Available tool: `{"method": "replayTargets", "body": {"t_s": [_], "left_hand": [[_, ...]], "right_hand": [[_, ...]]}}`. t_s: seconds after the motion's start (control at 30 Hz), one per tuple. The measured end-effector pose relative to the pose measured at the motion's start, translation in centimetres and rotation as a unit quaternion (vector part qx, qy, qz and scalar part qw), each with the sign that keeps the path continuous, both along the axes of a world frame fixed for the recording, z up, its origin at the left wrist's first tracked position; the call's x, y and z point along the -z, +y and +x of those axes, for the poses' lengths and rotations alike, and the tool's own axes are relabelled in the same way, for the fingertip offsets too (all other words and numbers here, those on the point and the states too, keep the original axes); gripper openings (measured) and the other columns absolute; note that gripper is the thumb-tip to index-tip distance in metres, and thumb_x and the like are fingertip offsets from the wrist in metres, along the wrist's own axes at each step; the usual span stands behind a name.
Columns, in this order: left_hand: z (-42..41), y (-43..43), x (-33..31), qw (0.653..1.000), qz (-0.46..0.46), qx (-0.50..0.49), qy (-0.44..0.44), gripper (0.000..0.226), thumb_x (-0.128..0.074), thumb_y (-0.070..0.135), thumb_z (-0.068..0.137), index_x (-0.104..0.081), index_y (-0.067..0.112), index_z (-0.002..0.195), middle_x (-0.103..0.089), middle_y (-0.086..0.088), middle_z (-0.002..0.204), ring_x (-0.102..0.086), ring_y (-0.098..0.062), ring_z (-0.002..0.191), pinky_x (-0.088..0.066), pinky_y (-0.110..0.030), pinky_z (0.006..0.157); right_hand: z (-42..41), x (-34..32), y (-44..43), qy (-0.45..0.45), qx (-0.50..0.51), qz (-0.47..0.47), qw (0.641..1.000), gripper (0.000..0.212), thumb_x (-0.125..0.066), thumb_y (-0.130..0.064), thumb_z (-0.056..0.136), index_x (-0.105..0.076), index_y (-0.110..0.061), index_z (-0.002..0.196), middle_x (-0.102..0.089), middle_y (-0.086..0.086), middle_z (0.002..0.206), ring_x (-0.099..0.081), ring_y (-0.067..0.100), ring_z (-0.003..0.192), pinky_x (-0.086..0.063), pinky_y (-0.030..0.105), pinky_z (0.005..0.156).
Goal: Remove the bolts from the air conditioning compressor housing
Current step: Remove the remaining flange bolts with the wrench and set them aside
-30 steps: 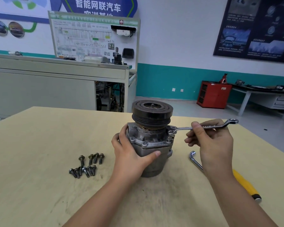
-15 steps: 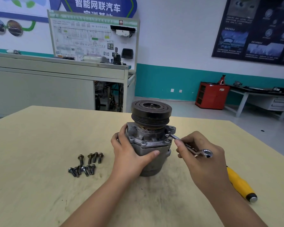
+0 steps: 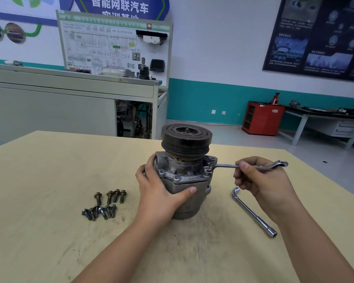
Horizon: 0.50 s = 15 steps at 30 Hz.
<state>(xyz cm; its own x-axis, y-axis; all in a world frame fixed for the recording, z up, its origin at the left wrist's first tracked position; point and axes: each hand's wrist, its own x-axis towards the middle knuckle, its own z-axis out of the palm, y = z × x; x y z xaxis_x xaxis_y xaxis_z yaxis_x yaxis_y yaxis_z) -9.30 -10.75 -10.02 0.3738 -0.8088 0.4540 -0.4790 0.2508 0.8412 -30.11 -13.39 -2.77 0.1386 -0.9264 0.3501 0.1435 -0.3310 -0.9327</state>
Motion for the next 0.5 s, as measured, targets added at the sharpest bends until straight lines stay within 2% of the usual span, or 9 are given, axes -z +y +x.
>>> {"method": "replayTargets", "body": {"t_s": [0.17,0.3,0.5], "left_hand": [[0.0,-0.1,0.0,1.0,0.0,0.0,0.0,0.118,-0.082,0.052,0.052,-0.007,0.041,0.143,-0.011,0.011,0.137,-0.023,-0.002,0.12,-0.021,-0.018,0.103],[0.0,0.0,0.0,1.0,0.0,0.003,-0.002,0.116,-0.08,0.054,0.052,-0.006,0.045,0.14,-0.011,0.014,0.135,-0.024,-0.003,0.121,-0.022,-0.019,0.103],[0.0,0.0,0.1,1.0,0.004,0.006,-0.009,0.116,-0.082,0.055,0.054,-0.003,0.047,0.139,-0.009,0.019,0.132,-0.023,-0.003,0.123,-0.022,-0.019,0.103]], "right_hand": [[1.2,0.5,-2.2,-0.055,-0.017,0.069,0.996,0.02,-0.043,-0.012,0.099,-0.055,-0.006,0.084,-0.059,-0.001,0.055,-0.054,0.009,0.047,-0.041,0.017,0.043],[2.8,0.8,-4.0,-0.092,-0.029,0.121,0.988,0.024,-0.041,-0.021,0.1,-0.052,-0.01,0.081,-0.045,-0.006,0.048,-0.044,0.006,0.042,-0.036,0.016,0.039],[4.5,0.5,-6.1,-0.031,-0.02,0.134,0.99,0.03,-0.042,-0.025,0.102,-0.058,-0.009,0.082,-0.043,-0.007,0.047,-0.036,0.006,0.039,-0.03,0.016,0.036]]}}
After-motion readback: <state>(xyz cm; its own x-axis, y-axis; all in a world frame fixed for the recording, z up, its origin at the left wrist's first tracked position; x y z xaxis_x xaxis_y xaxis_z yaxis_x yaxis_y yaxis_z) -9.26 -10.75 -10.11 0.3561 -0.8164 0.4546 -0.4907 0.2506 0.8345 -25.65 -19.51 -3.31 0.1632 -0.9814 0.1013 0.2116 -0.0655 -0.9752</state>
